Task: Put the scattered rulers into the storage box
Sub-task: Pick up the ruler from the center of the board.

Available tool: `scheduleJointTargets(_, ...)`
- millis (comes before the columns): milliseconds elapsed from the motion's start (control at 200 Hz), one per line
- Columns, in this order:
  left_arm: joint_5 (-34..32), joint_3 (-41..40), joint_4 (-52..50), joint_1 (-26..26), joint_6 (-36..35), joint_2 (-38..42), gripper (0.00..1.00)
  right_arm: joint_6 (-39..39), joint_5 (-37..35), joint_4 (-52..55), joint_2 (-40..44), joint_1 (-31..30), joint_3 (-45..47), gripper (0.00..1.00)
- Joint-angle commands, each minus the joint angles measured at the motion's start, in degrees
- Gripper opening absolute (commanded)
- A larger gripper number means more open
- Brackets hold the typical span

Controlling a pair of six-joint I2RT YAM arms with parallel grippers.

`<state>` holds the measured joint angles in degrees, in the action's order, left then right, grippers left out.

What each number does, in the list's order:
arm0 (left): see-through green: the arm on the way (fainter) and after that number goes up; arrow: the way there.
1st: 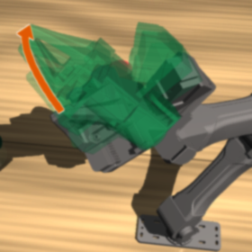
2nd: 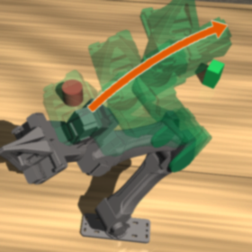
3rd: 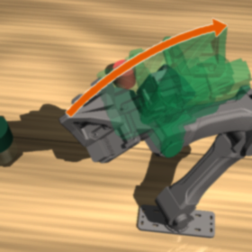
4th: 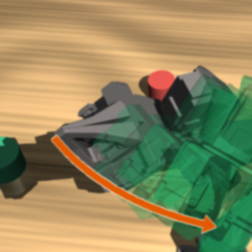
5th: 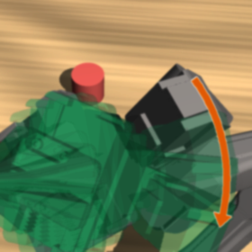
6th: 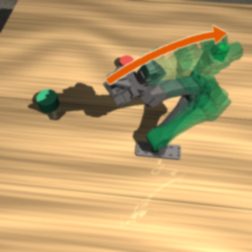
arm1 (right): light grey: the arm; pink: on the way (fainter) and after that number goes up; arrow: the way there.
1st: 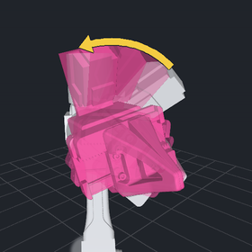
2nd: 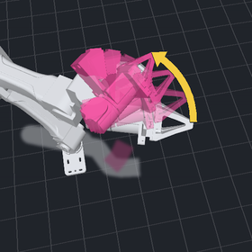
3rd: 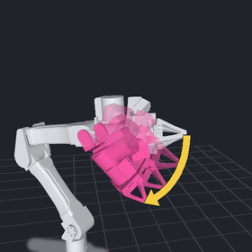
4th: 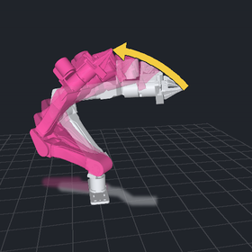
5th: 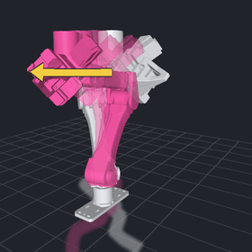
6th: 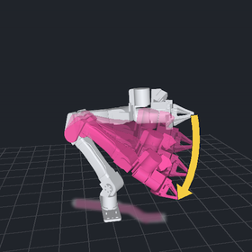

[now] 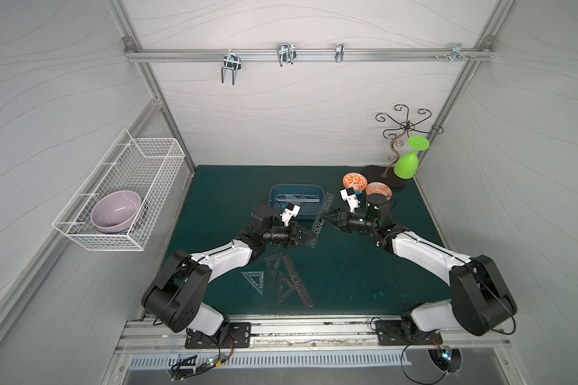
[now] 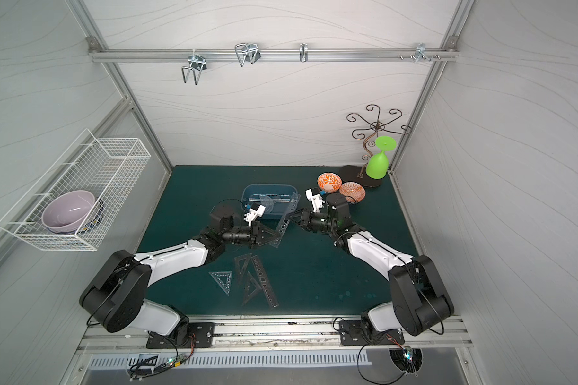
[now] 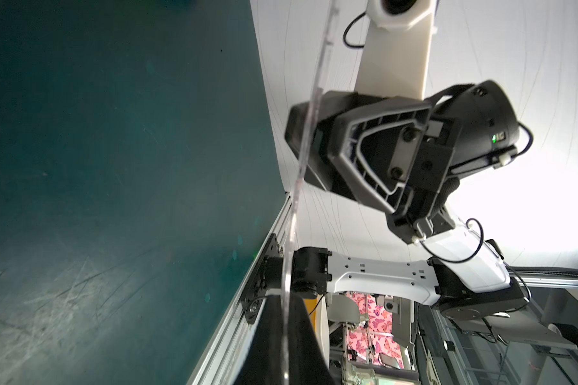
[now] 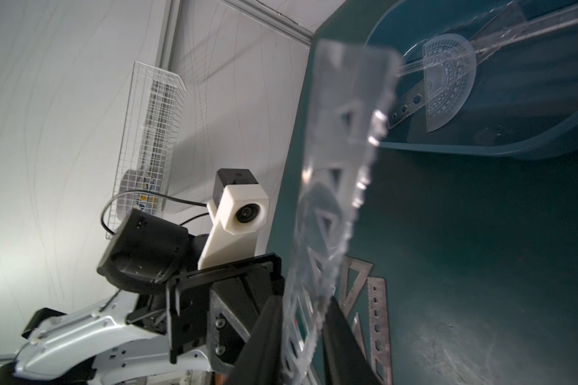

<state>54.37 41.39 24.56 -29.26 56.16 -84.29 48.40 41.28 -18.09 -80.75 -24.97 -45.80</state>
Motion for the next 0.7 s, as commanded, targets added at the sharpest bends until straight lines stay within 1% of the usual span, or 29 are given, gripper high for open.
scheduleJointTargets(0,6.1,7.0,-17.1,-0.2,-11.8,2.2,0.0,-8.7,8.0,7.1,-1.1,4.4,-4.4,0.47)
scheduleJointTargets(55,8.3,9.5,-24.9,-0.2,-17.6,2.8,0.0,-11.0,11.0,10.5,-1.3,6.8,-5.4,0.53)
scheduleJointTargets(110,10.0,11.0,-30.2,-0.1,-21.9,3.4,0.0,-11.8,14.2,12.1,-1.2,9.2,-5.7,0.55)
scheduleJointTargets(185,10.7,12.5,-37.1,0.5,-27.6,4.0,0.0,-8.7,17.3,8.8,-1.0,11.4,-4.6,0.55)
scheduleJointTargets(230,11.3,12.9,-39.3,1.0,-29.5,4.2,0.0,-6.6,18.7,6.5,-1.3,11.7,-4.4,0.55)
scheduleJointTargets(335,12.0,12.8,-40.1,2.1,-30.5,4.9,0.0,-1.8,21.2,1.0,-3.1,11.8,-4.5,0.53)
scheduleJointTargets(410,11.8,12.4,-39.9,2.2,-30.6,5.5,0.0,0.7,22.1,-1.9,-3.8,11.8,-4.5,0.49)
scheduleJointTargets(590,10.9,11.9,-39.6,2.5,-30.0,5.6,0.0,1.8,22.8,-2.8,-3.3,11.6,-4.1,0.43)
scheduleJointTargets(695,10.5,12.1,-39.6,2.6,-29.9,5.5,0.0,1.9,23.2,-3.0,-3.4,11.2,-3.5,0.38)
